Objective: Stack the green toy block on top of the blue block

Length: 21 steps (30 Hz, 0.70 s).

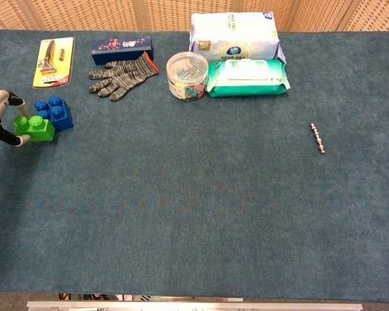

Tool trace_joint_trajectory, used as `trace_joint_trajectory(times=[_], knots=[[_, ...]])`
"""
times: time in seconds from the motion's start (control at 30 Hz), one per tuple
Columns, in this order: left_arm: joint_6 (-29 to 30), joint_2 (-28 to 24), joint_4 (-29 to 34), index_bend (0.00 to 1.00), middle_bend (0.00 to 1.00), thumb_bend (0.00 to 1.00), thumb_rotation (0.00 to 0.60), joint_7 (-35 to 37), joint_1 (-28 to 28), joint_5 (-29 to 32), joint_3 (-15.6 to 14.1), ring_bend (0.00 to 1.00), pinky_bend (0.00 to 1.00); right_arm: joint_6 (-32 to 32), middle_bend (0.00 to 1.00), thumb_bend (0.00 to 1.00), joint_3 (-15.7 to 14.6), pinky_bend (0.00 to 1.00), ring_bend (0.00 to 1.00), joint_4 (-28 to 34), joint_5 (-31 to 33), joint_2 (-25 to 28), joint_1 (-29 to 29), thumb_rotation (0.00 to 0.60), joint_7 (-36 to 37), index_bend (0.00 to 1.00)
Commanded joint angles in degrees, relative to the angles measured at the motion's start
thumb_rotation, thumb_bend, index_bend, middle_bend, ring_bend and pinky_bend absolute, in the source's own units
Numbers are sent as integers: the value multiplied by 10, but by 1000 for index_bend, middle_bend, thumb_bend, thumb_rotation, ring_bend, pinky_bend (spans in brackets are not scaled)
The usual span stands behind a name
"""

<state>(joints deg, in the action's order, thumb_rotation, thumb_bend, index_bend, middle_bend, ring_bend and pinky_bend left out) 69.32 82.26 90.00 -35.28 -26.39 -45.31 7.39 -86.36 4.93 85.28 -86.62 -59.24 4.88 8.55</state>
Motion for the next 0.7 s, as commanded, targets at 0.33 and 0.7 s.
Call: trace_joint_trajectory(times=[0.33,0.7], knots=[[-23,3,-40,526,229,287,600,-14,-26,22,20,180,109,0,515,212,1,470,425,1,1,1,0,600,-3,503],[-13,-50,37,530,229,287,600,56,-13,-47,23,180,109,2,515,212,1,470,425,6,3,3,0,600,-9,503]])
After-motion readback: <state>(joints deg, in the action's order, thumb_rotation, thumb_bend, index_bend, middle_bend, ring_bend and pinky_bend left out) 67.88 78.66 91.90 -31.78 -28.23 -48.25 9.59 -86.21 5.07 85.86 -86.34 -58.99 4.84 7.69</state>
